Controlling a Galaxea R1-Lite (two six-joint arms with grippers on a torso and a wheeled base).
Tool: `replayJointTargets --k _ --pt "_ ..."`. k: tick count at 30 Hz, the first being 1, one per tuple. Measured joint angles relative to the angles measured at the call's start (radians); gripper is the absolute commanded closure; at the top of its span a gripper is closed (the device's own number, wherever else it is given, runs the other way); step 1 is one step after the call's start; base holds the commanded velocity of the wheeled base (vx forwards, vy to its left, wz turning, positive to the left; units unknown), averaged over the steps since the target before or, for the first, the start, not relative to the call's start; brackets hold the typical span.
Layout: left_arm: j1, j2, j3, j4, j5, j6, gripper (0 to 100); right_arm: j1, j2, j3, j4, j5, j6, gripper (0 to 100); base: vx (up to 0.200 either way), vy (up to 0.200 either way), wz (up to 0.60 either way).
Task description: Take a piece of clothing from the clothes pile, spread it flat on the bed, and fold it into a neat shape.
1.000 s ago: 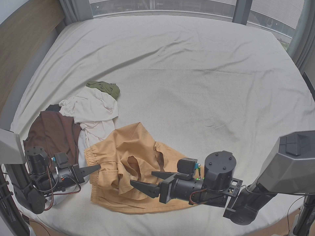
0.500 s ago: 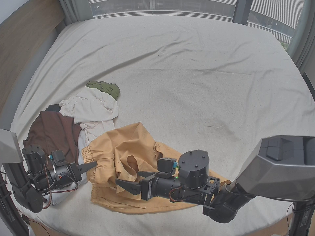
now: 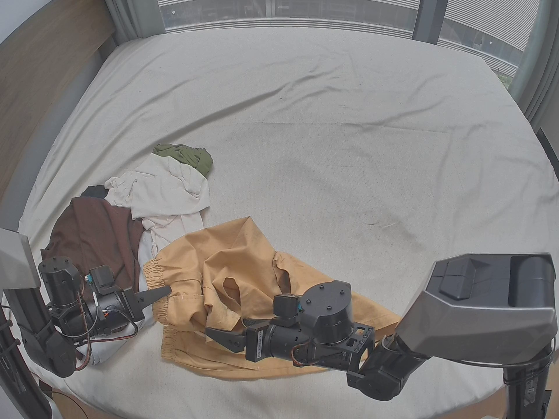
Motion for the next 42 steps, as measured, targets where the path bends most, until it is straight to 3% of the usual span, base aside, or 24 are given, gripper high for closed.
replayJointTargets --k 8,9,24,42 --pt "-0.001 0.0 0.0 0.0 0.0 0.0 100 -0.001 0.028 -0.064 0.0 -0.028 0.074 0 0.0 0.0 0.0" --pt "-0.001 0.0 0.0 0.0 0.0 0.0 100 -0.001 0.031 -0.07 -0.001 -0.033 0.08 100 0.0 0.0 0.0" --pt "0.005 0.014 -0.008 0.0 0.0 -0.001 100 0.01 0.017 -0.082 -0.013 -0.061 0.126 100 0.0 0.0 0.0" --pt "0.005 0.03 -0.008 0.0 0.0 0.0 100 -0.091 -0.183 0.033 -0.014 -0.075 0.118 100 0.0 0.0 0.0"
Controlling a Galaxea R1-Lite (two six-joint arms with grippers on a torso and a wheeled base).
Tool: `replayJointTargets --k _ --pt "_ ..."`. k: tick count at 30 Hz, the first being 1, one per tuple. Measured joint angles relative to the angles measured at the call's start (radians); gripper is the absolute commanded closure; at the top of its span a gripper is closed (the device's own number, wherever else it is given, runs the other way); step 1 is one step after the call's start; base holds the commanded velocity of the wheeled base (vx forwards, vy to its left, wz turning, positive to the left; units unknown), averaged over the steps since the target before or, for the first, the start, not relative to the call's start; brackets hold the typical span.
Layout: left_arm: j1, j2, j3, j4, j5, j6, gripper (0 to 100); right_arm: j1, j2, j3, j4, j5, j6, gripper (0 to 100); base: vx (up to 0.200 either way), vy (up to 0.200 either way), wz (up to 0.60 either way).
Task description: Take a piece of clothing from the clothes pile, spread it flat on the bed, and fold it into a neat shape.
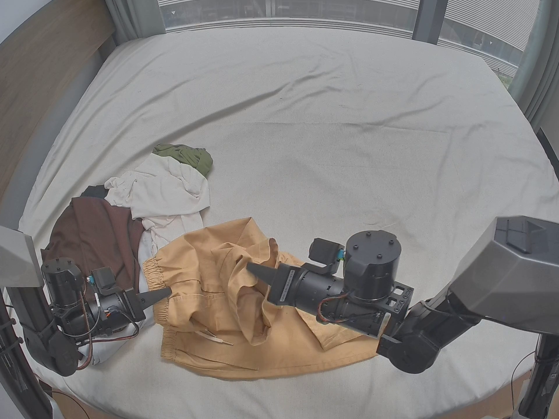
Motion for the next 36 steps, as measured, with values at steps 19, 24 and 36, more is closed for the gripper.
replayJointTargets --k 19,24,36 --pt "-0.003 -0.005 0.003 0.0 0.0 0.001 100 0.021 0.039 -0.035 0.001 0.002 0.001 0 0.0 0.0 0.0" --pt "-0.001 -0.006 0.003 0.0 0.0 0.001 100 0.056 0.037 -0.027 0.004 0.001 0.0 0 0.0 0.0 0.0" --pt "0.001 -0.008 0.0 0.0 0.0 0.001 100 0.098 0.041 0.034 0.061 -0.003 -0.027 0 0.0 0.0 0.0"
